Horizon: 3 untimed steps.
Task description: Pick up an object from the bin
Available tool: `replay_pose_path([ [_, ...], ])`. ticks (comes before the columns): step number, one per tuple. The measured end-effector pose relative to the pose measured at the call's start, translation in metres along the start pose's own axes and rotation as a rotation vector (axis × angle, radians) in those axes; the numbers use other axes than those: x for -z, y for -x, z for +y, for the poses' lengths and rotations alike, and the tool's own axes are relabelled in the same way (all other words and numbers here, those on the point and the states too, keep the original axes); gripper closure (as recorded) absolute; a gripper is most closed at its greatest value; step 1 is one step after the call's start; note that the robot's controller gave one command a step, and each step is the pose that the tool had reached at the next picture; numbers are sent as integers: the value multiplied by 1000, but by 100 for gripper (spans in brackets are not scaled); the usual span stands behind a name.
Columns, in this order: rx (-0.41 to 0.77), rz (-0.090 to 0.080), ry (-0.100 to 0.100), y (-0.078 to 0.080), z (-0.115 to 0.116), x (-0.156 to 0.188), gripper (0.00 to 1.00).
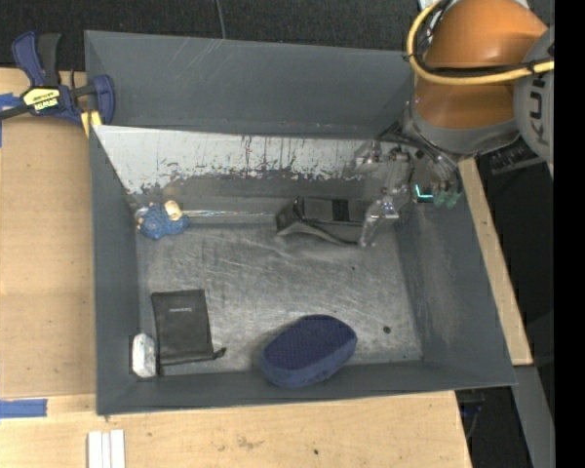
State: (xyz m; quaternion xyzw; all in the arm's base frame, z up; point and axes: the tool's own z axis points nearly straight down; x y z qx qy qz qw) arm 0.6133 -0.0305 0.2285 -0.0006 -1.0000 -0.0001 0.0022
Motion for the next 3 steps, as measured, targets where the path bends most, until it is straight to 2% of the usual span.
replay_pose_path([
  [1, -383, -24, 3, 2, -8, -112, 0],
  [2, -386, -34, 0, 4, -11, -111, 100],
  [3, -88, -8, -2, -25, -49, 76, 100],
])
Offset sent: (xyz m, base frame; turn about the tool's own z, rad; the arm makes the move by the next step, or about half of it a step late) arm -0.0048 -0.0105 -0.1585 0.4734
